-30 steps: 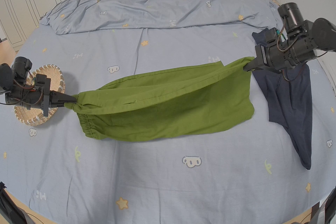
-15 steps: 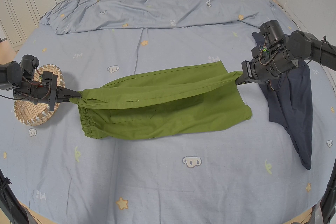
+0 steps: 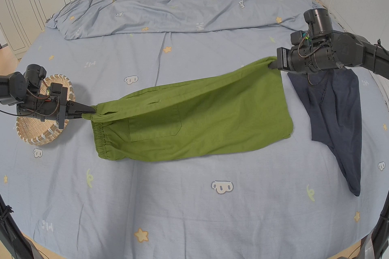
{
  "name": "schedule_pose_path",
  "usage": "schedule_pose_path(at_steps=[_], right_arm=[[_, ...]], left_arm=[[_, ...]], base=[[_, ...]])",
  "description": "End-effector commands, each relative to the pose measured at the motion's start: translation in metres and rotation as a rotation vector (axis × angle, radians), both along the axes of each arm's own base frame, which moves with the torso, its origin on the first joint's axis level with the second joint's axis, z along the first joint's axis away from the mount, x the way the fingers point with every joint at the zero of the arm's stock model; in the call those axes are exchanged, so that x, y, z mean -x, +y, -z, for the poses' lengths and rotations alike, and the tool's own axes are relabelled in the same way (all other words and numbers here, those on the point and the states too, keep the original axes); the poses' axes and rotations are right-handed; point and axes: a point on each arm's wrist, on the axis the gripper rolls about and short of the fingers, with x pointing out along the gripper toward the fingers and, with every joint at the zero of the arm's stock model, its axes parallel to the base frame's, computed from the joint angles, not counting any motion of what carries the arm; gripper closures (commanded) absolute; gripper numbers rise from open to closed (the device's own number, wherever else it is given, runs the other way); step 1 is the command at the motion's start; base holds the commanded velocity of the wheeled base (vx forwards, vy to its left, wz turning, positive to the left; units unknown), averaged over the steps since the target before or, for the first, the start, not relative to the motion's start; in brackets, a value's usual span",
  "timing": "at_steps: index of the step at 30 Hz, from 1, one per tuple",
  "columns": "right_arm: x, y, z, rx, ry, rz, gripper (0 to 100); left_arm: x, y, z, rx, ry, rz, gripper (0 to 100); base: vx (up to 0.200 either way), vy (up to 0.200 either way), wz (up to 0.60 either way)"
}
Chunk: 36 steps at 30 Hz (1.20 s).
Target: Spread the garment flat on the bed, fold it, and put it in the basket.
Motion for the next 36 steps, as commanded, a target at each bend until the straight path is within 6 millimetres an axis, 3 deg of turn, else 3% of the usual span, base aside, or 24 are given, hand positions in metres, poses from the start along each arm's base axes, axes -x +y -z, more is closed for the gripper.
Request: schedule_pose_path(at_steps=[1,20,36], right_arm=[[0.009,0.001,-0.005,-0.013,-0.095,0.022,100],[0.001,-0.009,0.014,-0.005,-0.062,0.054,100],[-0.017,0.000,0.047,0.015,0.002,0.049,100]], left_arm=[[0.000,0.000,0.005,-0.007,-0.021,0.003,100],[-0.016,0.002,0.013,-0.015,-0.044,0.001,100],[-0.027,0.005,0.024,-0.010,-0.026,-0.002,100]], base=[[0.000,0.000,0.00],[0.000,0.000,0.00],[0.000,0.000,0.00]])
